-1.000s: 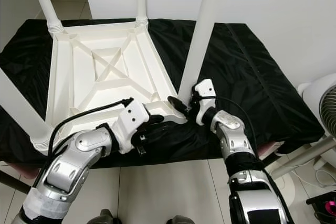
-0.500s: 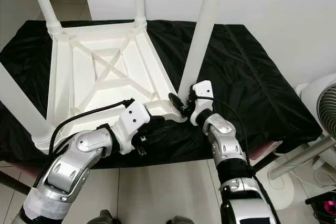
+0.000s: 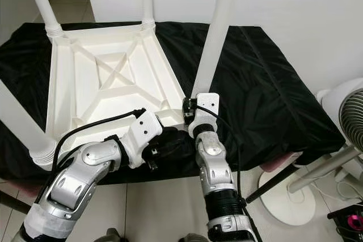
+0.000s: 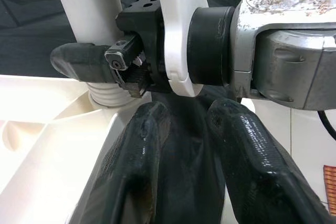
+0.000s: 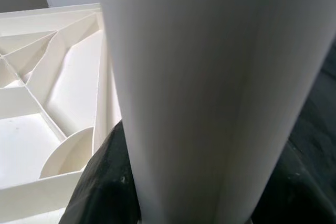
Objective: Building children table
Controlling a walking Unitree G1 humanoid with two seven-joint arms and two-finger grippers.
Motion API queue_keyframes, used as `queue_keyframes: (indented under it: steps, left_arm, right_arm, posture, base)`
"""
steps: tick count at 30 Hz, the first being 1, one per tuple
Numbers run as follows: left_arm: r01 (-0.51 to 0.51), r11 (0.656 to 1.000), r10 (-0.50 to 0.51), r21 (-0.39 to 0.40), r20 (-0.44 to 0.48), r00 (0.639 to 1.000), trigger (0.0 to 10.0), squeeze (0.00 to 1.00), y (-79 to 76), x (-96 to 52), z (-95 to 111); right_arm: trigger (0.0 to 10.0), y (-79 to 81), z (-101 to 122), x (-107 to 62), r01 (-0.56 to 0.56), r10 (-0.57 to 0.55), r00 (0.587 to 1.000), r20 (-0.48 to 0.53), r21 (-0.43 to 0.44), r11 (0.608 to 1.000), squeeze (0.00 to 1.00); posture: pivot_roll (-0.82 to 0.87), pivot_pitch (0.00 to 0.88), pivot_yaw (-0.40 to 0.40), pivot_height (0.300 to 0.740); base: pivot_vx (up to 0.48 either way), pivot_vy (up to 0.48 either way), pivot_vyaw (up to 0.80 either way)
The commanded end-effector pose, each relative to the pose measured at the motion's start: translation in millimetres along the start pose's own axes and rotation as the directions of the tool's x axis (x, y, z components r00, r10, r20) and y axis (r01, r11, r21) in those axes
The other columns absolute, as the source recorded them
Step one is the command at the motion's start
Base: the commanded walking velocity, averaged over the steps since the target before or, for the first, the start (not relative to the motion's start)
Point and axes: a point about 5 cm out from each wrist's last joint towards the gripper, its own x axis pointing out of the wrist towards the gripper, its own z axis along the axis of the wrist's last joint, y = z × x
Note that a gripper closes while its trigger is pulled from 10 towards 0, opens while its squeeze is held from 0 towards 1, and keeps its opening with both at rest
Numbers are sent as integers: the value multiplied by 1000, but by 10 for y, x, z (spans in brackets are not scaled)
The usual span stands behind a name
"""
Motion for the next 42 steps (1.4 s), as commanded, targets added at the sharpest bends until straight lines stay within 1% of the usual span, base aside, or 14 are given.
queue_keyframes:
  steps: [1, 2, 3, 12, 13, 15, 18, 21, 34, 35, 38, 39, 41, 42]
  left_arm:
    - [-30, 999, 30, -10, -14, 999, 10000, 0, 3, -3, -31]
    - [-30, 999, 30, -10, -14, 999, 10000, 0, 3, -3, -31]
    - [-32, 999, 32, -9, -14, 999, 10000, 0, 9, -3, -31]
    - [-38, 999, 37, -8, -17, 999, 10000, 0, 19, -3, -32]
    - [-38, 999, 38, -9, -18, 999, 10000, 0, 18, -6, -34]
    - [-39, 999, 39, -8, -19, 999, 10000, 0, 20, -6, -35]
    - [-40, 999, 40, -8, -17, 999, 10000, 0, 26, -1, -30]
    - [-40, 999, 40, -8, -17, 999, 10000, 0, 26, -1, -30]
    - [-45, 999, 45, -4, -4, 999, 10000, 0, 60, 35, 9]
    - [-46, 999, 46, -2, -3, 999, 10000, 0, 64, 38, 15]
    - [-47, 999, 47, -1, -2, 999, 10000, 0, 66, 39, 18]
    - [-51, 999, 51, -2, -1, 999, 10000, 0, 69, 40, 23]
    - [-51, 999, 51, -2, -1, 999, 10000, 0, 69, 40, 23]
    - [-54, 999, 54, -3, 1, 999, 10000, 0, 69, 43, 29]
  right_arm:
    - [10000, 34, -173, -54, 13, -10, 995, -99, 29, 999, 0]
    - [10000, 34, -173, -54, 13, -10, 995, -99, 29, 999, 0]
    - [10000, 38, -133, -55, 1, 3, 997, -81, 41, 999, 1000]
    - [10000, -97, 30, -75, -67, 67, 998, 0, 38, 997, 1000]
    - [10000, -140, 43, -85, -93, 93, 996, -3, 23, 995, 86]
    - [10000, -214, 56, -95, -130, 130, 992, -5, 8, 992, 0]
    - [10000, -358, 86, -131, -257, 258, 966, 0, -61, 964, 0]
    - [10000, -358, 86, -131, -257, 258, 966, 0, -61, 964, 0]
    - [10000, -486, 100, 48, -582, 573, 813, -107, -206, 787, 0]
    - [8471, -483, 92, 74, -595, 583, 803, -121, -210, 776, 0]
    - [8471, -483, 88, 88, -601, 587, 799, -128, -212, 771, 0]
    - [4745, -491, 79, 109, -608, 592, 794, -139, -216, 764, 0]
    - [4745, -491, 79, 109, -608, 592, 794, -139, -216, 764, 0]
    - [3569, -499, 64, 120, -618, 599, 786, -153, -218, 755, 0]
  posture:
    - [-69, 0, -28, 740]
    - [-69, 0, -28, 740]
    - [-69, 0, -28, 740]
    - [-72, 0, -27, 740]
    - [-72, 0, -28, 740]
    - [-74, 0, -28, 740]
    - [-79, 0, -26, 740]
    - [-79, 0, -26, 740]
    - [-82, 0, -11, 740]
    - [-77, 0, -12, 740]
    - [-77, 0, -12, 740]
    - [-74, 0, -15, 740]
    - [-74, 0, -15, 740]
    - [-69, 0, -20, 740]
  base:
    - [0, 0, 0]
    - [0, 0, 0]
    - [0, 0, 0]
    - [0, 0, 0]
    - [0, 0, 0]
    - [0, 0, 0]
    - [0, 0, 0]
    - [0, 0, 0]
    - [0, 0, 0]
    - [0, 0, 0]
    - [0, 0, 0]
    - [0, 0, 0]
    - [0, 0, 0]
    - [0, 0, 0]
